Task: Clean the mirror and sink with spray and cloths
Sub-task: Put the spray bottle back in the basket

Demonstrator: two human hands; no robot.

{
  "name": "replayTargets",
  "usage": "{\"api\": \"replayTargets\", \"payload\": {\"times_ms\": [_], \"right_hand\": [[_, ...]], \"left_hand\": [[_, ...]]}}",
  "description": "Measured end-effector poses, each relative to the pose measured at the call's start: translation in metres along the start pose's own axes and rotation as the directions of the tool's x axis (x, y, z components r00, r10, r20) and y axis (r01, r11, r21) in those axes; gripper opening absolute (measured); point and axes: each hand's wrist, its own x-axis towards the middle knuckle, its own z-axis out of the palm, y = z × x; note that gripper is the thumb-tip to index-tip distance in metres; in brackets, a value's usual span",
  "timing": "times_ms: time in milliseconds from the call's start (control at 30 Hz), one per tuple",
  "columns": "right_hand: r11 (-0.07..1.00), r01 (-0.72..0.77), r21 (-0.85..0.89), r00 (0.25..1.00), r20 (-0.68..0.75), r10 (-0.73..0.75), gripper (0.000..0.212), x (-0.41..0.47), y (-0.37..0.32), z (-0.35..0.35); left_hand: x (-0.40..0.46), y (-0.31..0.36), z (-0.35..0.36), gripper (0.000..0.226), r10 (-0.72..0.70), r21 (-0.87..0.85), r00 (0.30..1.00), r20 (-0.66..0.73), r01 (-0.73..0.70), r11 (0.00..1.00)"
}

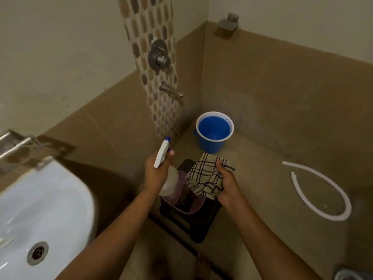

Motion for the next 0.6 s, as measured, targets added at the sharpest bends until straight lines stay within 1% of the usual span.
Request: {"api": "replayTargets", "payload": {"times_ms": [167,200,267,333,467,500,567,600], "right_hand": [[0.999,-0.023,0.033,0.995,-0.097,0.026,0.057,0.022,0.025,-0.016],[0.999,-0.029,0.042,0.993,-0.117,0.034,0.056,0.027,0.030,-0.018],[0.997,-0.046,0.057,0.987,-0.149,0.054,0.046,0.035,0.039,-0.022],[0.994,-0.054,0.092,0.983,-0.172,0.069,0.040,0.044,0.048,-0.024],[0.994,-0.027,0.108,0.972,-0.229,0.051,0.040,0.065,0.070,-0.032],[0.994,-0.031,0.106,0.968,-0.244,0.057,0.040,0.071,0.076,-0.034],[0.992,-0.050,0.116,0.963,-0.259,0.079,0.039,0.081,0.086,-0.037],[0.991,-0.058,0.125,0.961,-0.261,0.089,0.040,0.088,0.090,-0.038]], "left_hand": [[0.019,-0.044,0.016,0.009,-0.056,-0.032,0.996,0.075,0.058,0.998],[0.023,-0.055,0.019,0.010,-0.066,-0.037,0.994,0.085,0.069,0.997],[0.032,-0.075,0.023,0.024,-0.077,-0.052,0.993,0.089,0.082,0.995],[0.042,-0.094,0.028,0.027,-0.090,-0.062,0.991,0.100,0.096,0.993],[0.051,-0.126,0.038,0.008,-0.104,-0.027,0.988,0.118,0.108,0.994],[0.052,-0.135,0.040,0.011,-0.092,-0.010,0.988,0.123,0.094,0.996],[0.052,-0.153,0.043,0.026,-0.063,0.037,0.989,0.134,0.059,0.998],[0.052,-0.164,0.045,0.030,-0.060,0.058,0.988,0.144,0.052,0.997]]}}
